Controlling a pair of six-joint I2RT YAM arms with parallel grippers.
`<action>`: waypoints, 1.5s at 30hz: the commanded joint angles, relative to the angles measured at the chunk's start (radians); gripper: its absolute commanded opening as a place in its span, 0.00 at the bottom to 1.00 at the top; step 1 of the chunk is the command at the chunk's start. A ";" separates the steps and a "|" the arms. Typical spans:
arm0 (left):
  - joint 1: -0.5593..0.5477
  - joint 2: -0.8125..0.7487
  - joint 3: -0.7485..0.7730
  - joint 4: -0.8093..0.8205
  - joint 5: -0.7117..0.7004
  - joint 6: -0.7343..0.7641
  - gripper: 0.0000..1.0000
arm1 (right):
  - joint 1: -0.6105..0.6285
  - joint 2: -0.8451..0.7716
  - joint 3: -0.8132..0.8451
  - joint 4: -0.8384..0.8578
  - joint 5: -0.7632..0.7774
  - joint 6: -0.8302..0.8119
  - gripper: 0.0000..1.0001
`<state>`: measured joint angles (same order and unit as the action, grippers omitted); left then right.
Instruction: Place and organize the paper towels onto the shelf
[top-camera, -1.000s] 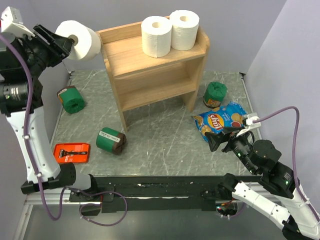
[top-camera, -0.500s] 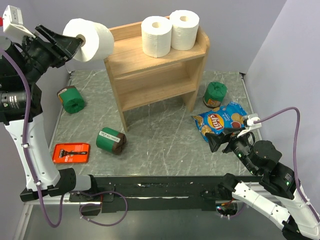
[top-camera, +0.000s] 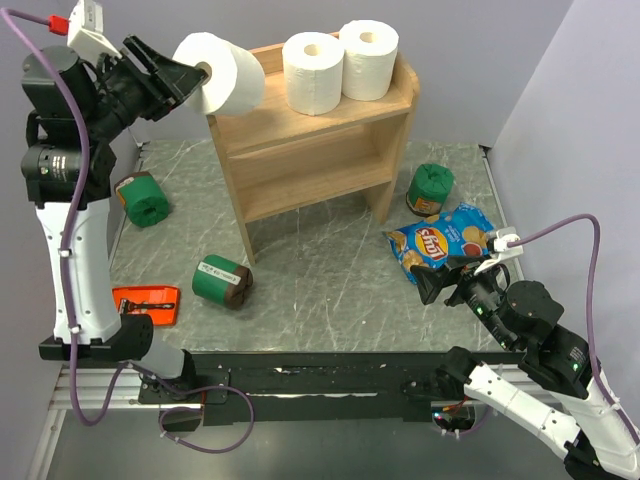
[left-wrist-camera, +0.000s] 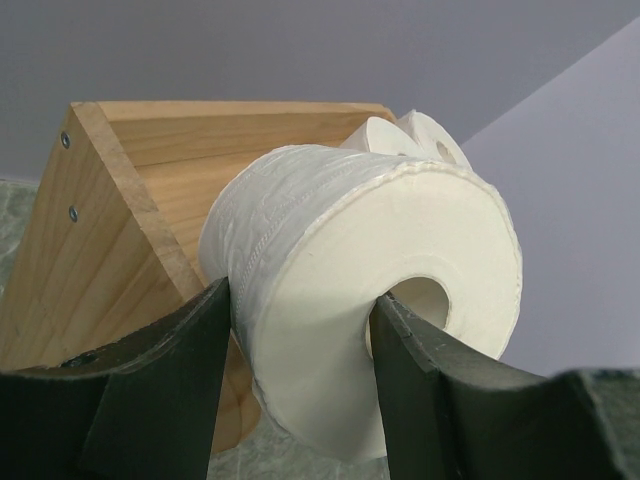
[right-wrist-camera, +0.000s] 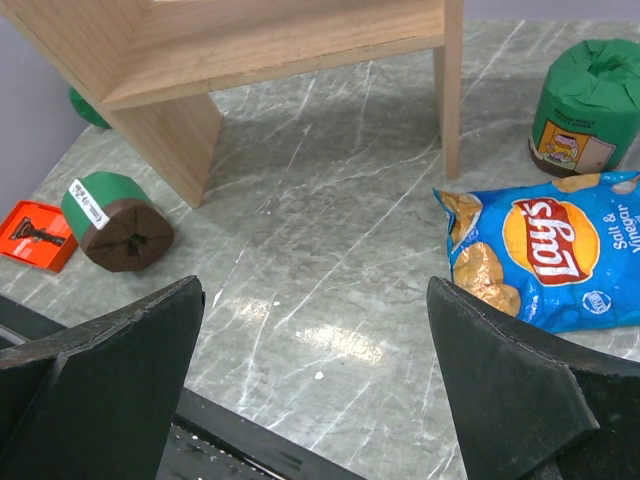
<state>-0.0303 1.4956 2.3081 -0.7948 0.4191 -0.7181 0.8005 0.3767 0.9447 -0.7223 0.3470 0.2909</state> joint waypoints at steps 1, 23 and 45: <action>-0.022 -0.005 0.050 0.057 -0.062 -0.014 0.51 | 0.002 0.002 0.037 0.015 0.014 -0.010 1.00; -0.072 0.071 0.065 0.083 -0.106 -0.012 0.65 | 0.002 -0.018 0.035 0.030 0.027 -0.038 1.00; -0.085 -0.092 -0.128 0.131 -0.236 0.121 0.78 | 0.002 0.028 0.000 0.070 -0.003 -0.012 1.00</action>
<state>-0.1112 1.5131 2.2448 -0.7067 0.2638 -0.6651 0.8005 0.3683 0.9440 -0.7162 0.3534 0.2634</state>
